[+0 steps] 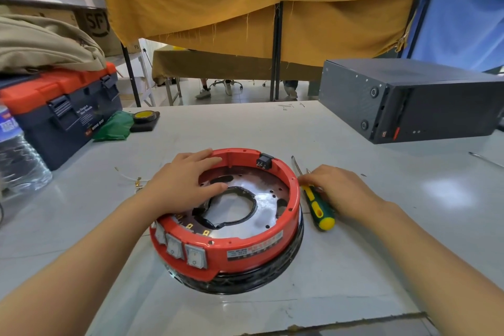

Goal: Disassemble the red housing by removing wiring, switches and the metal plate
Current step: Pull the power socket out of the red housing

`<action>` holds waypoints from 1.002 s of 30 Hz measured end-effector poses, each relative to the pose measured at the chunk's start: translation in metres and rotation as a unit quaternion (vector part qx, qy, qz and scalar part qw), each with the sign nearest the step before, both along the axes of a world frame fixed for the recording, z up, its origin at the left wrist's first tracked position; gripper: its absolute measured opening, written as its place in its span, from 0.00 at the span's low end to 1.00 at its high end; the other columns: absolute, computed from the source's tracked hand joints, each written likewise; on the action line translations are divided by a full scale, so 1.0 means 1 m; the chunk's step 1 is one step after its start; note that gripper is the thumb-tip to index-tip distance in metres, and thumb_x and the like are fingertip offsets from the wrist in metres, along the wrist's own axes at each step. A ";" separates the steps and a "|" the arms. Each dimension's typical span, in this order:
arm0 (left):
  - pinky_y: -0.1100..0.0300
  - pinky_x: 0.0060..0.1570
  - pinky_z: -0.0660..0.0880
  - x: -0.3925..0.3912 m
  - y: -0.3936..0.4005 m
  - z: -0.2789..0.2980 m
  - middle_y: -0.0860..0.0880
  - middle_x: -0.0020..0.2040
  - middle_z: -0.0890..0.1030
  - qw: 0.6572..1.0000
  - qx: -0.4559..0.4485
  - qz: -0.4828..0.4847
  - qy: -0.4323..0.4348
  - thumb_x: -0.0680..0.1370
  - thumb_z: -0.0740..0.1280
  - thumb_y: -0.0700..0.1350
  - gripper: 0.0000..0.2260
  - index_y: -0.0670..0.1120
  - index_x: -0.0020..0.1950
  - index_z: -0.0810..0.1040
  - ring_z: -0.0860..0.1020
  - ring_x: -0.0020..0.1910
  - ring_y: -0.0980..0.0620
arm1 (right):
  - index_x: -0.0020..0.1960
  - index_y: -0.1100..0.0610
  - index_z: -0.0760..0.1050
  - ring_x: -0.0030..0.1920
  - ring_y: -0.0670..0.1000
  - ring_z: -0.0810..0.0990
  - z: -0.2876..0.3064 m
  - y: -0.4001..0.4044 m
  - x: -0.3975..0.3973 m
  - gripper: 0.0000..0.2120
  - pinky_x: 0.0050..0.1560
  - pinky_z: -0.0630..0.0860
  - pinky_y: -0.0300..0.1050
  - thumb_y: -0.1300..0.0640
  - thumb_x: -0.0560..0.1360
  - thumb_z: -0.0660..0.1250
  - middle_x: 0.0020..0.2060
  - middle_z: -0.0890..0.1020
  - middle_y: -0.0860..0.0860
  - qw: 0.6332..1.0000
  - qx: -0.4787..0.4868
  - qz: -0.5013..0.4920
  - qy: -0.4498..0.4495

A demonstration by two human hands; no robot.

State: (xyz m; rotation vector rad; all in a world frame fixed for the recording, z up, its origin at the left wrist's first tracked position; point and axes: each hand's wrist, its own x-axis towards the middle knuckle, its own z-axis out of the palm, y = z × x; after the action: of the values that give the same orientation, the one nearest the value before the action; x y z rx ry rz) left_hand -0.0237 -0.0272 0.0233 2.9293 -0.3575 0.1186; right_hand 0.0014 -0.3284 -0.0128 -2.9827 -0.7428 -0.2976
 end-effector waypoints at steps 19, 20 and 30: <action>0.52 0.66 0.65 0.004 0.002 0.002 0.54 0.72 0.63 0.999 0.032 -0.005 -0.031 0.75 0.60 0.63 0.29 0.56 0.75 0.60 0.66 0.66 0.47 | 0.61 0.53 0.78 0.53 0.44 0.77 0.027 0.016 0.003 0.13 0.55 0.67 0.31 0.60 0.80 0.61 0.56 0.81 0.48 0.972 0.236 -0.001 -0.006; 0.52 0.64 0.66 0.005 0.002 0.003 0.53 0.70 0.65 0.998 0.046 -0.006 -0.040 0.75 0.60 0.63 0.29 0.57 0.74 0.60 0.67 0.63 0.47 | 0.60 0.53 0.79 0.49 0.40 0.77 0.031 0.021 0.004 0.12 0.52 0.67 0.26 0.59 0.79 0.62 0.54 0.82 0.47 0.965 0.263 0.004 -0.001; 0.53 0.57 0.68 0.008 0.003 0.003 0.49 0.62 0.66 0.985 0.144 -0.008 -0.094 0.77 0.55 0.63 0.26 0.59 0.74 0.59 0.70 0.57 0.47 | 0.63 0.52 0.74 0.52 0.50 0.77 0.042 0.078 0.017 0.23 0.53 0.75 0.42 0.46 0.71 0.73 0.56 0.79 0.50 0.976 0.165 0.015 0.140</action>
State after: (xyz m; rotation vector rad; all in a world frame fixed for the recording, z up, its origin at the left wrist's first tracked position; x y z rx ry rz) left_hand -0.0159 -0.0238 0.0264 3.2084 -0.4600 0.3719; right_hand 0.0189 -0.2508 0.0296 -2.6206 -0.6332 0.0056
